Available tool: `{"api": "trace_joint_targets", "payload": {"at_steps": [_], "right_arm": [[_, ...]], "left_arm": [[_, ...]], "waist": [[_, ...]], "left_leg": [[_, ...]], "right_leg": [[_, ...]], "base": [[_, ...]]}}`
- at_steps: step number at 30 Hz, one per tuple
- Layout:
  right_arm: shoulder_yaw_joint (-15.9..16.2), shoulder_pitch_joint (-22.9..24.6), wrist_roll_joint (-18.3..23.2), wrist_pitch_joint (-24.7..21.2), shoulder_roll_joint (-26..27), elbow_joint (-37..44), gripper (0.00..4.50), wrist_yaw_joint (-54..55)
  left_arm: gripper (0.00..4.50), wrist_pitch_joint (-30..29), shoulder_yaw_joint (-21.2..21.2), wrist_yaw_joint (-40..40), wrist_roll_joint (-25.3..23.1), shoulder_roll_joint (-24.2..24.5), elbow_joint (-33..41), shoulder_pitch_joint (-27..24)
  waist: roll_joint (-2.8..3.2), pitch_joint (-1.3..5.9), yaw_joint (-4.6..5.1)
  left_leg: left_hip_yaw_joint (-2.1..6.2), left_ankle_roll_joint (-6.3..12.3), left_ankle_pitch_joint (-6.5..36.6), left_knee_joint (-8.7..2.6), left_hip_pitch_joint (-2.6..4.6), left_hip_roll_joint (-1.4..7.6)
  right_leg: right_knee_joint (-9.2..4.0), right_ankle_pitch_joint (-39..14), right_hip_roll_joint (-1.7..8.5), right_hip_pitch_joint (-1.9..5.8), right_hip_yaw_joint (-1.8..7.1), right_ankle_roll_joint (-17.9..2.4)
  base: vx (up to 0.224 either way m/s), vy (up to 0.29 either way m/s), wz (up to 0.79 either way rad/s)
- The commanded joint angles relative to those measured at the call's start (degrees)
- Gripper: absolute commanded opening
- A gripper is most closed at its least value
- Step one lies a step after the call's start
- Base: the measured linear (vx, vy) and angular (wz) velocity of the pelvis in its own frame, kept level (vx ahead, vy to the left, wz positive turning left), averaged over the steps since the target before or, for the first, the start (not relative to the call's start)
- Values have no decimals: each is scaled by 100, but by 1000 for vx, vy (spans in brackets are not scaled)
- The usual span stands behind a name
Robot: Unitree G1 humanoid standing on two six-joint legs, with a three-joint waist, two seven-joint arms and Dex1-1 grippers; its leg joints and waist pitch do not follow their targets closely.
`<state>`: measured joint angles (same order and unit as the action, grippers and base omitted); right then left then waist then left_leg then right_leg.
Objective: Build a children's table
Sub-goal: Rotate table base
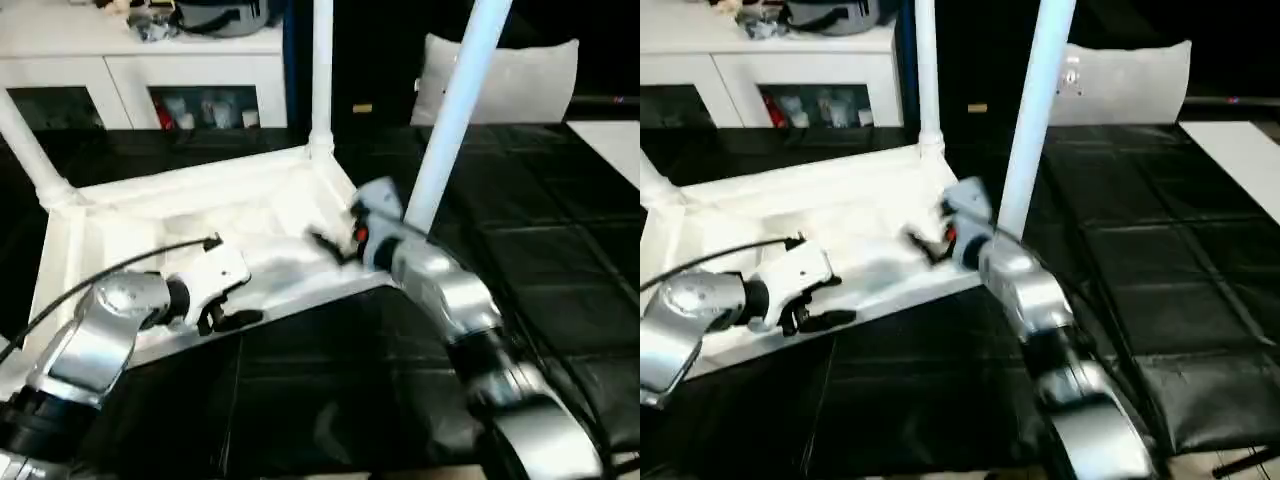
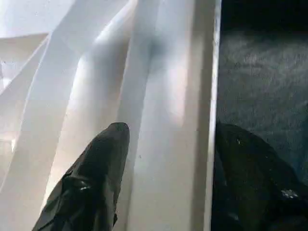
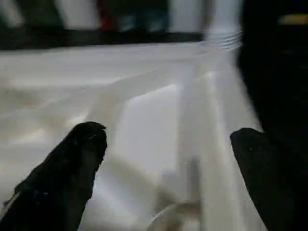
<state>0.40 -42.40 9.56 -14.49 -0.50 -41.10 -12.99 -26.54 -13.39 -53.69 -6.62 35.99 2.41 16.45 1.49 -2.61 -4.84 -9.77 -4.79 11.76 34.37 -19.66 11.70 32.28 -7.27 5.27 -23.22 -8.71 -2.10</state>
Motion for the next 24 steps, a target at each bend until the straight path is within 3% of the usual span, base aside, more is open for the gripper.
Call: {"api": "trace_joint_targets", "payload": {"at_steps": [1,2,6,8,11,15,19,21,22,23,24], "right_arm": [[-413,-77,148,185,-58,-333,450,509],[-413,-77,148,185,-58,-333,450,509],[-1050,-287,411,632,-263,-964,450,1181],[-1252,-338,440,827,-420,-1138,450,1382],[-1444,-323,461,972,-650,-1223,450,1490],[-1469,-206,393,1142,-1074,-1334,450,1387],[-1430,-99,271,1245,-1443,-1286,450,1095],[-1283,-36,113,1340,-1631,-1187,450,763],[-1243,-26,72,1356,-1660,-1163,450,704],[-1185,-5,29,1403,-1684,-1120,450,616],[-1119,23,-3,1469,-1692,-1047,450,499]], "left_arm": [[311,274,-33,163,-133,68,-58,-19],[311,274,-33,163,-133,68,-58,-19],[311,516,-151,404,-324,25,-356,62],[311,685,-153,609,-431,-12,-570,149],[311,856,-94,836,-474,-98,-803,303],[311,1114,-190,1075,-543,-258,-1143,528],[311,1276,-212,1587,-577,-711,-1525,803],[311,1373,-161,1952,-532,-1050,-1719,936],[311,1376,-136,1998,-488,-1124,-1732,944],[311,1388,-99,2038,-417,-1211,-1723,931],[311,1405,-45,2106,-342,-1306,-1678,891]], "waist": [[123,372,71],[128,370,56],[154,360,45],[139,362,34],[116,379,8],[48,372,-17],[32,395,-5],[67,414,7],[40,412,11],[95,435,17],[49,422,45]], "left_leg": [[78,-193,1587,-484,70,164],[67,-192,1598,-484,84,169],[51,-229,1786,-478,117,150],[40,-243,1835,-470,141,146],[31,-197,1705,-455,121,134],[26,-108,1550,-429,52,111],[25,-27,1359,-403,-5,89],[19,61,1212,-372,-43,84],[10,84,1196,-368,-46,86],[31,124,1096,-362,-76,80],[27,171,1095,-361,-101,78]], "right_leg": [[-286,-1932,365,282,388,-767],[-291,-1892,358,264,391,-781],[-301,-1946,342,240,400,-808],[-307,-1994,331,222,403,-787],[-299,-1961,329,238,408,-768],[-295,-2146,341,267,408,-674],[-286,-2174,340,307,399,-623],[-274,-1945,323,326,384,-691],[-287,-1914,319,323,387,-701],[-242,-1783,338,358,382,-774],[-260,-1799,331,361,365,-783]], "base": [[0,0,0],[0,0,0],[0,0,0],[0,0,0],[0,0,0],[0,0,0],[0,0,0],[0,0,0],[0,0,0],[0,0,0],[0,0,0]]}}
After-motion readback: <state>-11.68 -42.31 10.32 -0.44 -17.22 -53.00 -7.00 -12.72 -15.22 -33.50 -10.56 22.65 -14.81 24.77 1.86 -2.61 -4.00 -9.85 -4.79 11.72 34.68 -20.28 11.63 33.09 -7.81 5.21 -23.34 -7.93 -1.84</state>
